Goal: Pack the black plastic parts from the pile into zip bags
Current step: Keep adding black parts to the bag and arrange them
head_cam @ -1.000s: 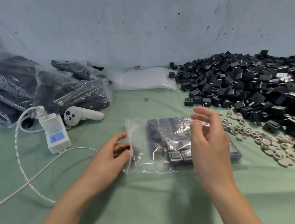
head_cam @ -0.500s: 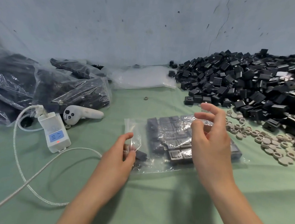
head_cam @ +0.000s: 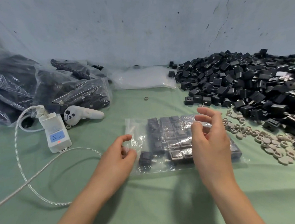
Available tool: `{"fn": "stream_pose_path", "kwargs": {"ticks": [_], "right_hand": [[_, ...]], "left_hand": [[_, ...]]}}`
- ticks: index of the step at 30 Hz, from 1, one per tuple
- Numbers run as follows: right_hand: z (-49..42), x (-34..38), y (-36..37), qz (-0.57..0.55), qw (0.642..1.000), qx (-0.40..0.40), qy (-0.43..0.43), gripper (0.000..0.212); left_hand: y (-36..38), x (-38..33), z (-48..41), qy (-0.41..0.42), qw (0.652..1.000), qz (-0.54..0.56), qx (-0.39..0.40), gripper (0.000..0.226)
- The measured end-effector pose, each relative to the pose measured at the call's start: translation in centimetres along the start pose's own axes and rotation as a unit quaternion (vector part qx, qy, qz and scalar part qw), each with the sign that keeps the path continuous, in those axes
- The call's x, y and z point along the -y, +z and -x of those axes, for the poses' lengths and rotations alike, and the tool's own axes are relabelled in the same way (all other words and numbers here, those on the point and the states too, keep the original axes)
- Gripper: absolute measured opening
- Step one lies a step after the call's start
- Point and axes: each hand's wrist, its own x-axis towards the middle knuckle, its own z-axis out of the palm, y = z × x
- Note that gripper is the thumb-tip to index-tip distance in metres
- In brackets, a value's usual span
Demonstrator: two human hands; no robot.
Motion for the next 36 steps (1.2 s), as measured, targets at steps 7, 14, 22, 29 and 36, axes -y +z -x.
{"fn": "stream_pose_path", "kwargs": {"ticks": [7,14,22,29,36], "right_hand": [[0.0,0.1,0.0,0.004,1.0,-0.002,0.003,0.027],[-0.1,-0.1,0.0,0.012,1.0,0.004,0.001,0.025],[-0.2,-0.9,0.2,0.11,0.991,0.074,-0.002,0.027],[0.0,-0.7,0.3,0.13,0.988,0.084,-0.016,0.029],[-0.2,-0.8,-0.6,0.162,0.984,0.077,-0.017,0.027]], "left_hand": [[0.2,-0.2,0.5,0.02,0.998,-0.031,0.049,0.054],[0.3,-0.9,0.8,0.005,0.998,-0.001,0.067,0.063],[0.9,-0.6,0.6,0.045,0.995,-0.011,0.093,0.061],[0.8,-1.1,1.0,0.019,0.995,0.022,0.091,0.048],[0.0,-1.9,0.5,0.008,0.998,0.051,-0.044,0.032]]}}
